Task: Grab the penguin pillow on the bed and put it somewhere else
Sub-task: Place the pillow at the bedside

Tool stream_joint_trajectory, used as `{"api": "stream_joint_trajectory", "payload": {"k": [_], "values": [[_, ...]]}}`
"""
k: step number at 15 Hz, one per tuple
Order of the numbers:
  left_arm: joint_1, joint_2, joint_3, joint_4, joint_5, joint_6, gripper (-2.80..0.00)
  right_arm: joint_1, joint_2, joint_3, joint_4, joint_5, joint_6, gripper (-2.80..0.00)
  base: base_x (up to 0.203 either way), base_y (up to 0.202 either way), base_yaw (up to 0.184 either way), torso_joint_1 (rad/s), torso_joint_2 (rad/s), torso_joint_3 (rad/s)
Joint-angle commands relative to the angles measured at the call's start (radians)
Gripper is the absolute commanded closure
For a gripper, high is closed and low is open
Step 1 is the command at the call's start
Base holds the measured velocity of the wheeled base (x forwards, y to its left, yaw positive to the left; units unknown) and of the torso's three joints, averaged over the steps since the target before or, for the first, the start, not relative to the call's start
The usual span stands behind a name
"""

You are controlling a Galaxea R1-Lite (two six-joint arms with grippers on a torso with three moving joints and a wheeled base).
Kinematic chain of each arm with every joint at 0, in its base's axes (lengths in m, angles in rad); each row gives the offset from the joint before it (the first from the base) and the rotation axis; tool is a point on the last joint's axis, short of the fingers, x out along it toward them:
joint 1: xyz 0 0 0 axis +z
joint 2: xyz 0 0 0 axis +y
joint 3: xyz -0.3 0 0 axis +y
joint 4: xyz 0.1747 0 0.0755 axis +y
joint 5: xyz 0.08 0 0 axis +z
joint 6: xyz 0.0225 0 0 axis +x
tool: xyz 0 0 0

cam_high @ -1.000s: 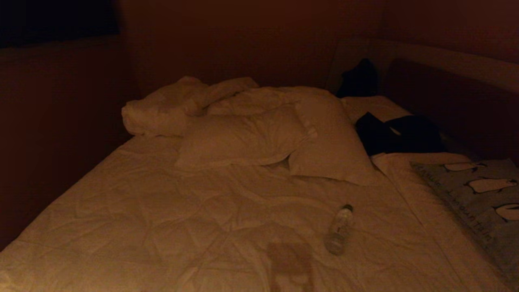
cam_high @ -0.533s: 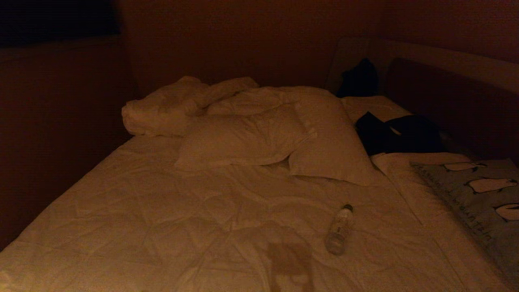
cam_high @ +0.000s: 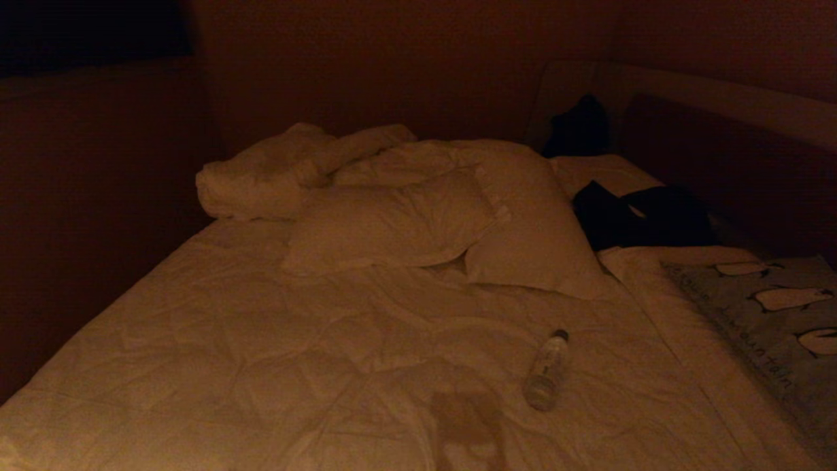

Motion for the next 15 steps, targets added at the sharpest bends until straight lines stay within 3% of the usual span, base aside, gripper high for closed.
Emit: {"api": "stream_joint_trajectory", "payload": {"k": [1, 3, 8, 11, 15], "values": [[0.001, 0.0, 0.0, 0.0, 0.0, 0.0, 0.0, 0.065, -0.028, 0.0, 0.27, -0.028, 0.001, 0.0, 0.0, 0.0, 0.0, 0.0, 0.0, 0.0], [0.0, -0.001, 0.0, 0.0, 0.0, 0.0, 0.0, 0.135, -0.046, 0.002, 0.305, -0.071, 0.005, 0.0, 0.0, 0.0, 0.0, 0.0, 0.0, 0.0], [0.0, 0.0, 0.0, 0.0, 0.0, 0.0, 0.0, 0.218, -0.129, 0.002, 0.307, -0.072, 0.008, 0.0, 0.0, 0.0, 0.0, 0.0, 0.0, 0.0], [0.0, 0.0, 0.0, 0.0, 0.0, 0.0, 0.0, 0.307, -0.191, -0.001, 0.307, -0.071, 0.025, 0.0, 0.0, 0.0, 0.0, 0.0, 0.0, 0.0], [0.001, 0.0, 0.0, 0.0, 0.0, 0.0, 0.0, 0.424, -0.276, -0.003, 0.186, -0.095, 0.18, 0.0, 0.0, 0.0, 0.0, 0.0, 0.0, 0.0]]}}
